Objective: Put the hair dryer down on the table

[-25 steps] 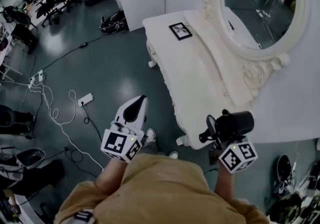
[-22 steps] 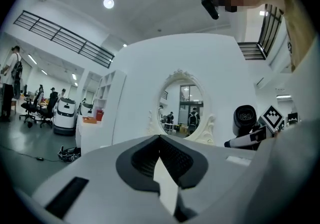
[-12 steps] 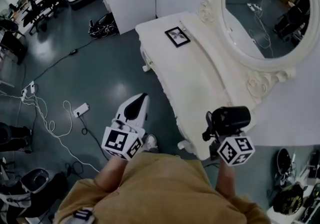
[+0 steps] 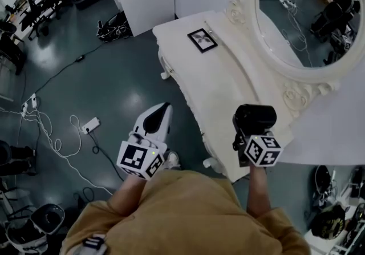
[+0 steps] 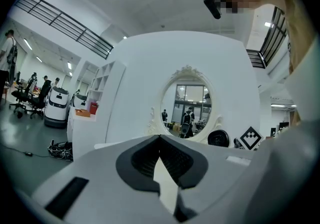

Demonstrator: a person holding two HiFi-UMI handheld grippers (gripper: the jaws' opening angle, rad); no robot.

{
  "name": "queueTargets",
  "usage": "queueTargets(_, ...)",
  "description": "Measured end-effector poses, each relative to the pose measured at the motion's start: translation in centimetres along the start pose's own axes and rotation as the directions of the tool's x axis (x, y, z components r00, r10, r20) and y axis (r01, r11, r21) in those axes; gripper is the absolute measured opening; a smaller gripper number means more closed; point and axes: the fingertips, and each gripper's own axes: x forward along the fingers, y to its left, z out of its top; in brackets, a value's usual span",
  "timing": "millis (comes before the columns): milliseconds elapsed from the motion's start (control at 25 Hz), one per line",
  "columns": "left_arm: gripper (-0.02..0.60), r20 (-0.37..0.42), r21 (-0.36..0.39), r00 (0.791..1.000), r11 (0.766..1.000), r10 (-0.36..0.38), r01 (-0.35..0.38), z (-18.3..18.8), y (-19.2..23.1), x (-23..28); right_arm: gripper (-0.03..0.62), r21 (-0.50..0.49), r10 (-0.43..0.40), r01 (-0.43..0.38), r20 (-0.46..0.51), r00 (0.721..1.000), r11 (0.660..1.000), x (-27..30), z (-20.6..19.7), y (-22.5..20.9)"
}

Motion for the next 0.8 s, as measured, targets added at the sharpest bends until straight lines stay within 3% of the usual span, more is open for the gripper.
queueTargets(800,0.003,-0.053,0.009,0.998,0.999,0.042,-0.042,-1.6,2.8,-1.5,0.304,-0.004,-0.101,0.102,-0.183,0.978,0.995,11.8,-6.1,-5.2)
